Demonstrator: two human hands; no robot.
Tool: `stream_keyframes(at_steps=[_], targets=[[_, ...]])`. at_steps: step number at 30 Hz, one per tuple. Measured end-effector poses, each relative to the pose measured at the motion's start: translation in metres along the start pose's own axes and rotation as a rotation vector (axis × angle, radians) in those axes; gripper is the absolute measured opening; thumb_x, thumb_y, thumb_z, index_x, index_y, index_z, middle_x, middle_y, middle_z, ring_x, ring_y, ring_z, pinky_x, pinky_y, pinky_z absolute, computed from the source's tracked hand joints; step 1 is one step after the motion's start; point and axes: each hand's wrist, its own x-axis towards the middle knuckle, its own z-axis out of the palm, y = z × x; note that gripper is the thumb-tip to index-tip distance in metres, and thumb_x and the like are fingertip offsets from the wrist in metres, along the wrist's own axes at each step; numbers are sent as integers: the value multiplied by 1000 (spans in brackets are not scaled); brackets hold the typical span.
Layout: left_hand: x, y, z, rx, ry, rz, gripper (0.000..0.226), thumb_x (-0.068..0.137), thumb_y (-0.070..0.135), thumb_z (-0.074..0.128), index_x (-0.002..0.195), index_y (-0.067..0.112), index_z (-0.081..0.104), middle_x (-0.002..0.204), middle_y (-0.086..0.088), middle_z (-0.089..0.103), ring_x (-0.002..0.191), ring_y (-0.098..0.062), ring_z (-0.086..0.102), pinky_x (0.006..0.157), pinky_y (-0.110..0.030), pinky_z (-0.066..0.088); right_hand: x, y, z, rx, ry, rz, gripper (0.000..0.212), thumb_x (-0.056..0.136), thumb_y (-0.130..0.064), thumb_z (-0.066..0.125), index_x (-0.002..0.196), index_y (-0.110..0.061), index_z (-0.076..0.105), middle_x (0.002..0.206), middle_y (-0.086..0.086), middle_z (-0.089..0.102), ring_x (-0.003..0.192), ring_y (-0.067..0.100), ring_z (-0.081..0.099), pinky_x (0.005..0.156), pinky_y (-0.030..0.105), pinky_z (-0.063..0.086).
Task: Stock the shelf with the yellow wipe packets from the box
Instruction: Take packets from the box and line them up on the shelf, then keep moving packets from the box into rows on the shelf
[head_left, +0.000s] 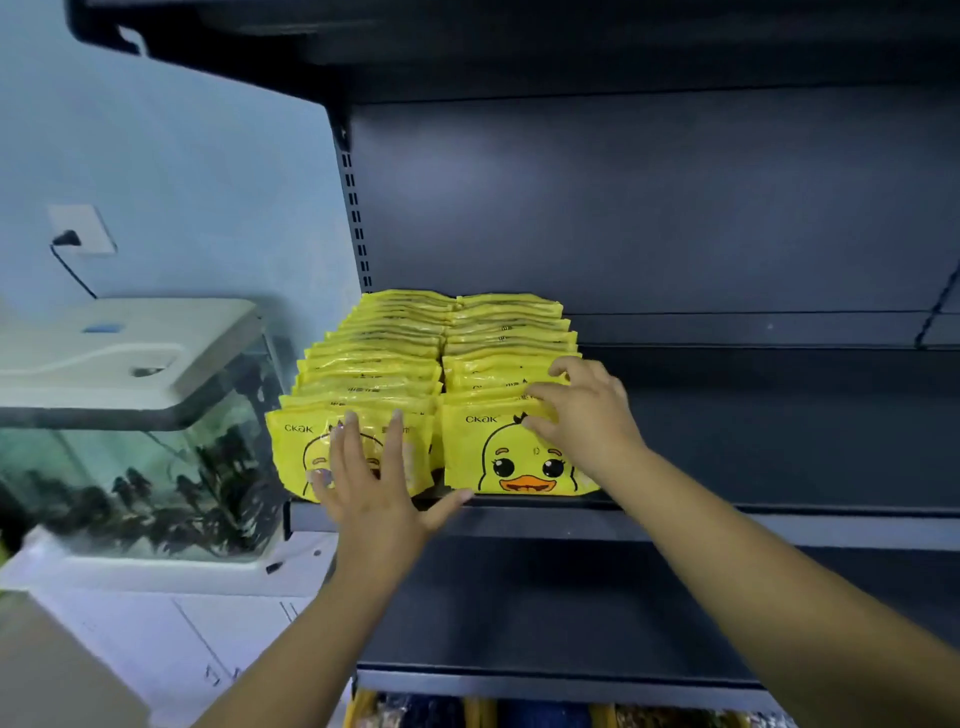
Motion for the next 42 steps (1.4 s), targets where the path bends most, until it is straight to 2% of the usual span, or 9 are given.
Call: stream_keyframes(at_steps=[4,9,11,28,32,34,36,39,42], targets=[[3,1,12,-160,-33,-212,106,64,91,15,135,14,30,136,-36,35,122,-56,37,77,-78,30,-32,-8,43,-12,272,54,62,79,-52,48,134,-24,40,140,11,33,128,30,30,104,48,28],[13,-16,13,-281,76,-437,139,35,101,4,147,19,16,152,-23,7,139,-44,5,102,-68,16,-48,-22,69,107,31,242,96,59,-83,13,135,-38,-23,155,5,-17,137,23,-23,110,54,-7],[17,-21,12,-257,56,-433,145,29,101,-1,148,19,10,153,-21,2,140,-42,2,105,-63,16,-42,-24,68,82,-29,288,97,64,-87,23,125,-38,-34,151,2,-29,138,24,-30,110,53,-13],[28,-20,37,-224,117,-338,101,64,90,9,140,24,7,145,-35,17,131,-57,18,94,-71,26,-3,-29,75,-2,2,409,91,75,-78,24,127,-32,-35,152,3,-27,140,26,-23,111,50,-15],[23,-27,28,-293,71,-334,129,48,97,2,147,14,8,151,-27,4,138,-48,5,103,-65,19,-21,-39,82,-78,344,325,80,78,-72,21,144,-26,16,148,10,17,136,29,17,109,54,4],[18,-31,28,-314,129,-268,123,55,95,13,146,12,12,147,-35,13,134,-55,13,98,-68,24,-31,-47,83,-69,282,313,74,82,-70,13,139,-25,27,144,11,26,131,31,24,108,56,12],[14,-38,31,-295,193,-216,110,63,91,22,140,12,15,138,-43,22,126,-63,22,92,-71,28,-41,-51,86,-70,217,288,82,77,-74,12,144,-28,18,149,12,23,137,29,17,107,57,3],[12,-47,32,-275,218,-216,108,62,91,22,137,13,16,134,-48,23,121,-67,24,94,-69,27,-36,-46,84,-55,14,293,85,75,-80,15,131,-37,-32,152,4,-26,140,25,-25,106,57,-19],[14,-54,36,-239,223,-193,110,61,91,22,137,12,17,133,-49,24,120,-67,25,96,-67,26,-18,-40,76,-49,-133,342,83,79,-77,21,121,-36,-39,147,2,-37,136,26,-34,106,57,-18]])
